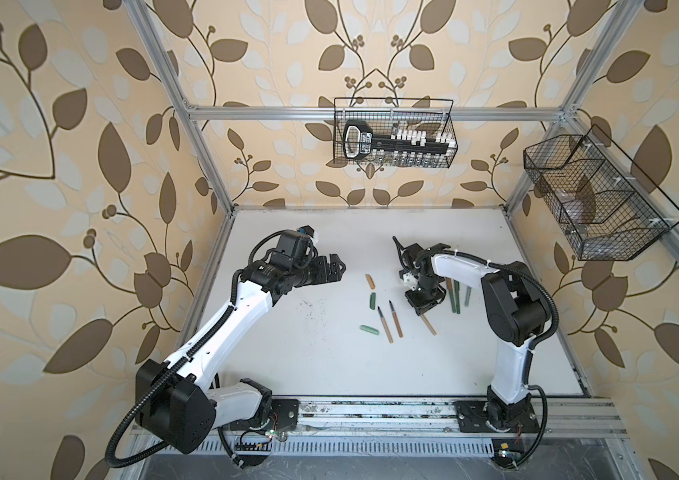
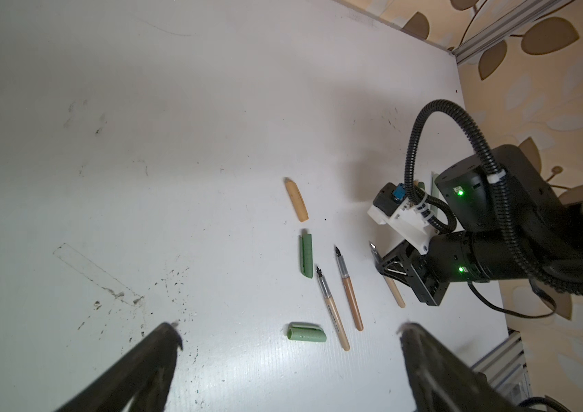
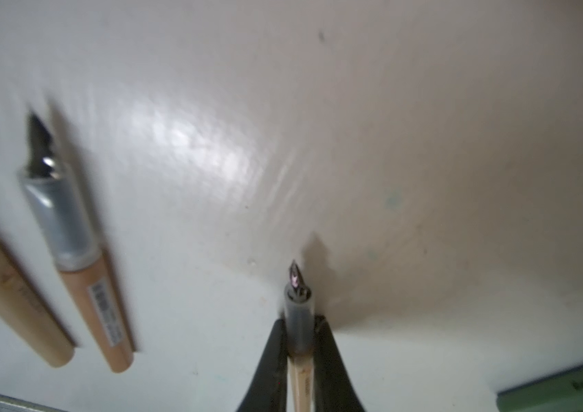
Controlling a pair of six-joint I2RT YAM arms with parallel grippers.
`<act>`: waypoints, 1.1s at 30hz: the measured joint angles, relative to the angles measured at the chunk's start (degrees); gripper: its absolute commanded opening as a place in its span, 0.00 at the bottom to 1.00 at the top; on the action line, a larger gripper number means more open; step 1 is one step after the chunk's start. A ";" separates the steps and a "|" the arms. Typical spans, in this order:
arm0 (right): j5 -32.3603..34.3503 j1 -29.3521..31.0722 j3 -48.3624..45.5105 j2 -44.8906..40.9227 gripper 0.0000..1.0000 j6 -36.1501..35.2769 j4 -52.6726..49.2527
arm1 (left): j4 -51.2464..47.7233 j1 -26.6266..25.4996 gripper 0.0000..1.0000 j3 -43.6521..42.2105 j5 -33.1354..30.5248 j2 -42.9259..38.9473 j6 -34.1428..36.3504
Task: Insert the pens into the pen caps
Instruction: 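Grasp the wooden fountain pen by its end with the right gripper and lift, then grasp the tan cap with the left gripper while the right holds the pen upright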
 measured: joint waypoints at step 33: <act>-2.27 5.40 -12.94 -8.74 0.13 8.26 3.43 | 9.33 -6.32 0.68 18.86 5.68 44.63 -14.58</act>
